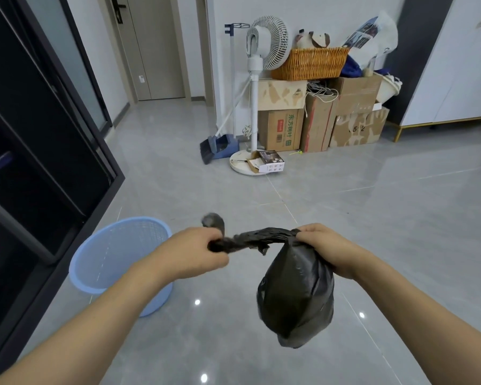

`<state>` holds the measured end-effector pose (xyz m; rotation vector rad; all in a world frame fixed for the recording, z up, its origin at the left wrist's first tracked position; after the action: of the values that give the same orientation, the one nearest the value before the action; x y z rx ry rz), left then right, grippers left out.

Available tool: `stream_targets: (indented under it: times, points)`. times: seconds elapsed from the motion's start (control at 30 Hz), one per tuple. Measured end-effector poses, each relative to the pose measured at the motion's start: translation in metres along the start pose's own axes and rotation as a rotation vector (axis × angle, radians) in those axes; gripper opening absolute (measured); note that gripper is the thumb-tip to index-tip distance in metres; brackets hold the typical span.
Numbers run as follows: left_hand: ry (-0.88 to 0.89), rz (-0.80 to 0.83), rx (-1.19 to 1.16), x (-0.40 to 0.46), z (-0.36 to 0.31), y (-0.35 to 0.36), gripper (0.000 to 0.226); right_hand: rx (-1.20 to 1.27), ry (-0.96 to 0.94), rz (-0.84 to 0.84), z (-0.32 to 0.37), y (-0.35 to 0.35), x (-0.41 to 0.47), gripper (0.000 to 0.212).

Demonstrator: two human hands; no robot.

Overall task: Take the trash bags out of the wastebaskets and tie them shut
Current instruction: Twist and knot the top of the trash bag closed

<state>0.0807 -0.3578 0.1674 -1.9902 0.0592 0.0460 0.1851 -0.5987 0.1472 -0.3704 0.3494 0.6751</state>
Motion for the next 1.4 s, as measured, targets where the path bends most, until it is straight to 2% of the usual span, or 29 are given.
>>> stream_targets:
  times: [0.03, 0.1, 0.13, 0.17, 0.23, 0.27, 0.3, 0.37, 0.4, 0.47, 0.5, 0.57, 0.6, 0.67, 0.73, 0.8, 0.87, 0.97, 1.03, 1.1, 1.13, 1.2, 1.27, 1.3, 1.33, 1.4]
  points:
    - [0.022, 0.046, 0.073, 0.001, 0.004, 0.003, 0.022, 0.026, 0.002, 0.011, 0.001, -0.001, 0.0, 0.016]
    - [0.112, 0.017, 0.144, 0.003, 0.003, 0.008, 0.027, 0.046, -0.004, 0.026, 0.003, -0.001, 0.0, 0.022]
    - [0.15, -0.033, 0.092, 0.005, 0.001, 0.009, 0.029, 0.038, -0.01, 0.017, 0.004, 0.0, 0.0, 0.025]
    - [0.174, -0.08, -0.061, 0.006, -0.002, 0.009, 0.028, 0.016, -0.018, -0.003, 0.005, 0.0, 0.0, 0.025]
    - [0.16, -0.119, -0.336, 0.008, -0.006, 0.006, 0.013, -0.044, -0.035, -0.057, 0.005, 0.0, 0.002, 0.026]
    - [0.156, -0.124, -0.291, 0.008, -0.006, 0.005, 0.016, -0.065, -0.043, -0.084, 0.005, -0.001, 0.003, 0.025]
    - [0.157, -0.15, -0.134, 0.008, -0.004, 0.006, 0.035, -0.081, -0.051, -0.108, 0.005, -0.001, 0.004, 0.025]
    - [0.256, -0.338, 0.176, 0.007, -0.007, 0.01, 0.079, -0.141, -0.069, -0.129, 0.008, 0.001, 0.004, 0.025]
    - [0.346, -0.44, 0.267, 0.004, -0.014, 0.011, 0.092, -0.186, -0.077, -0.126, 0.01, 0.003, 0.003, 0.025]
    - [0.482, -0.556, 0.42, 0.004, -0.028, 0.016, 0.1, -0.248, -0.101, -0.112, 0.013, 0.008, 0.002, 0.025]
    - [0.492, -0.563, 0.496, 0.007, -0.032, 0.019, 0.099, -0.261, -0.111, -0.107, 0.013, 0.01, 0.003, 0.025]
    - [0.471, -0.513, 0.565, 0.014, -0.035, 0.023, 0.079, -0.277, -0.124, -0.102, 0.014, 0.012, 0.004, 0.025]
    - [0.456, -0.469, 0.531, 0.018, -0.033, 0.024, 0.057, -0.283, -0.124, -0.103, 0.013, 0.013, 0.004, 0.025]
    - [0.366, -0.302, 0.217, 0.018, -0.027, 0.025, 0.017, -0.275, -0.116, -0.103, 0.011, 0.014, 0.004, 0.025]
    - [0.173, -0.06, -0.181, 0.019, -0.023, 0.026, 0.012, -0.182, -0.107, -0.079, 0.009, 0.013, 0.003, 0.029]
    - [-0.006, 0.154, -0.452, 0.015, -0.023, 0.024, 0.012, 0.004, -0.096, -0.016, 0.007, 0.011, 0.004, 0.032]
    - [-0.118, 0.24, -0.617, 0.012, -0.022, 0.021, 0.014, 0.24, -0.059, 0.052, 0.005, 0.009, 0.005, 0.031]
    - [-0.112, 0.089, -0.581, 0.014, -0.017, 0.016, 0.023, 0.525, -0.023, 0.129, 0.003, 0.003, 0.008, 0.03]
    - [-0.009, -0.093, -0.307, 0.016, -0.011, 0.012, 0.026, 0.595, -0.052, 0.191, 0.001, 0.0, 0.009, 0.022]
    - [0.073, -0.257, 0.058, 0.015, -0.01, 0.012, 0.028, 0.598, -0.103, 0.244, -0.001, 0.0, 0.009, 0.022]
    - [0.092, -0.343, 0.161, 0.013, -0.01, 0.012, 0.03, 0.572, -0.129, 0.252, -0.001, 0.001, 0.009, 0.025]
    - [0.114, -0.474, 0.184, 0.013, -0.008, 0.012, 0.028, 0.469, -0.188, 0.228, -0.001, 0.003, 0.011, 0.028]
    - [0.126, -0.457, 0.037, 0.014, 0.001, 0.01, 0.016, 0.331, -0.233, 0.167, 0.005, 0.004, 0.011, 0.03]
    - [0.114, -0.368, -0.083, 0.014, 0.004, 0.008, 0.031, 0.253, -0.245, 0.14, 0.008, 0.004, 0.009, 0.029]
    - [0.114, -0.256, -0.192, 0.011, 0.005, 0.006, 0.056, 0.173, -0.253, 0.121, 0.011, 0.002, 0.008, 0.028]
    - [0.198, -0.179, -0.277, 0.006, 0.0, 0.007, 0.088, 0.025, -0.259, 0.127, 0.017, 0.0, 0.003, 0.027]
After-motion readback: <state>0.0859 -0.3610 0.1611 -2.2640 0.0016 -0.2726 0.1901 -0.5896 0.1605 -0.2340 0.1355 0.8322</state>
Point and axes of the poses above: each hand's wrist, its own x-axis towards the middle knuckle, its own y-axis out of the palm, z = x × y, the point moved 1 cm from there along x, towards the middle knuckle, and after that the axes turned 8 degrees about y, right-handed, at the moved point
